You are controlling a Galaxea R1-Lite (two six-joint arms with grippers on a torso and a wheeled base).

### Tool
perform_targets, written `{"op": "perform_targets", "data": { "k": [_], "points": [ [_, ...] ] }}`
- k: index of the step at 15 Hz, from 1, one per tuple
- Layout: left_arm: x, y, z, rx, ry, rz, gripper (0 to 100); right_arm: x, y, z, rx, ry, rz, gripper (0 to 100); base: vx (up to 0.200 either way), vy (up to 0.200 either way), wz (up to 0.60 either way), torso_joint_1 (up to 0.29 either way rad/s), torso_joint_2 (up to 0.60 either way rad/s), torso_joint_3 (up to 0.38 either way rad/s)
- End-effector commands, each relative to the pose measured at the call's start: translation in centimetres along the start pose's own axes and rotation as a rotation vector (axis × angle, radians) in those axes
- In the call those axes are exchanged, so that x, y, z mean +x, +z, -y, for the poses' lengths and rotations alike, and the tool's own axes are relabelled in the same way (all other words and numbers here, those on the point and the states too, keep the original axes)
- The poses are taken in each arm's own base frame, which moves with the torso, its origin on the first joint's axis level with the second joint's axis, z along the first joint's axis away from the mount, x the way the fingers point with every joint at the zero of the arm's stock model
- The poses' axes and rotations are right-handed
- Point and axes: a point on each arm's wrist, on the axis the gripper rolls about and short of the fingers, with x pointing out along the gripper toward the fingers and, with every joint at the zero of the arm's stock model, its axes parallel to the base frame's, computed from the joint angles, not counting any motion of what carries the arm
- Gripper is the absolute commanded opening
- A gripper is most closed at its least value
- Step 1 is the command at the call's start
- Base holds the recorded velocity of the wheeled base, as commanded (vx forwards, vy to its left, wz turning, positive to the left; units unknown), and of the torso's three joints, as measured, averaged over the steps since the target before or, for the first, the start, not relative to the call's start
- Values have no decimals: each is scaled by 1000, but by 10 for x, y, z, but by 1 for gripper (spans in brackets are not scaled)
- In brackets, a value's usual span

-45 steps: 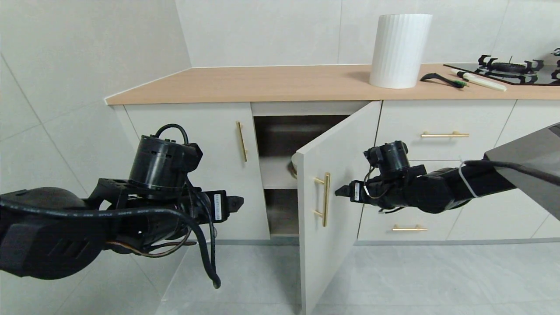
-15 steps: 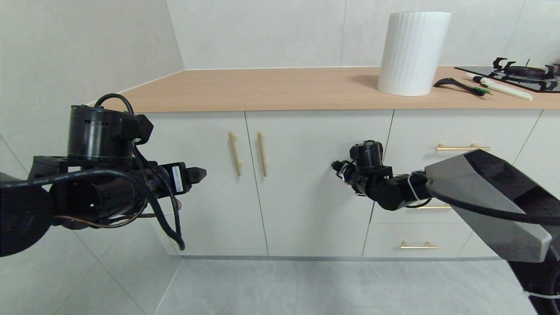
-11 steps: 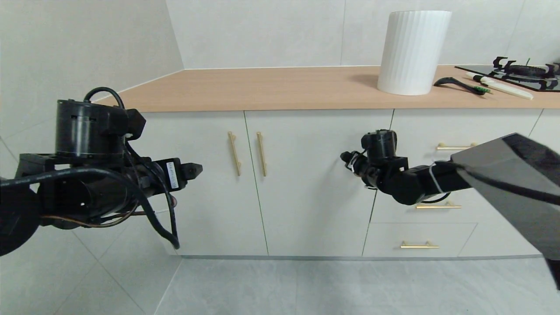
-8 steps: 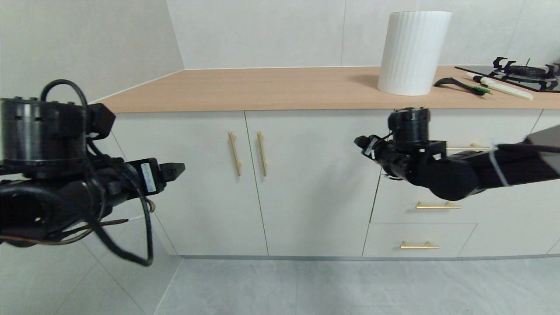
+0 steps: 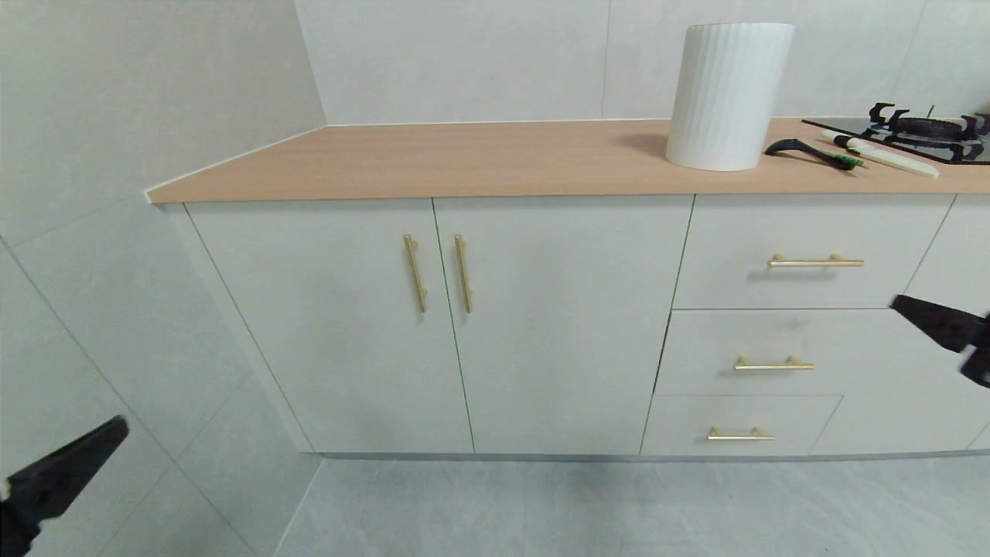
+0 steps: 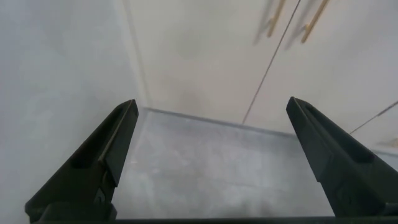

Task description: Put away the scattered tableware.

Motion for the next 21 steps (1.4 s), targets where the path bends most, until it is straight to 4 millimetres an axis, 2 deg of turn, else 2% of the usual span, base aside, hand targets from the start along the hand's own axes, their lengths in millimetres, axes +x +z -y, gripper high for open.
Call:
{"op": "perform_targets", "data": {
  "k": [1,3,4,7,10,11,14,16,19,21],
  "points": [
    [-64,-47,-40,2,23,127,100,-119,-35,59,-160,3,262,100,0,0,0,0,0,0],
    [-77,-60,-45,-12,63,196,100,-150,-51,72,-178,17,309,100,0,0,0,0,0,0],
    [-81,-67,-47,6,83,219,100,-158,-57,76,-188,14,334,100,0,0,0,0,0,0],
    [-82,-88,-47,61,160,234,100,-162,-56,79,-186,-112,379,100,0,0,0,0,0,0],
    [-81,-87,-45,23,227,257,100,-168,-58,77,-181,-212,423,100,0,0,0,0,0,0],
    [-89,-101,-43,63,222,316,100,-170,-76,81,-192,-255,428,100,0,0,0,0,0,0],
    [-78,-113,-42,82,219,274,100,-163,-85,82,-187,-237,405,100,0,0,0,0,0,0],
    [-63,-129,-42,93,213,258,100,-139,-129,91,-263,-207,222,100,0,0,0,0,0,0],
    [-51,-140,-39,103,111,296,100,-138,-133,90,-272,-151,179,100,0,0,0,0,0,0],
    [-51,-140,-38,112,31,294,100,-138,-133,89,-288,-103,173,100,0,0,0,0,0,0]
  ]
}}
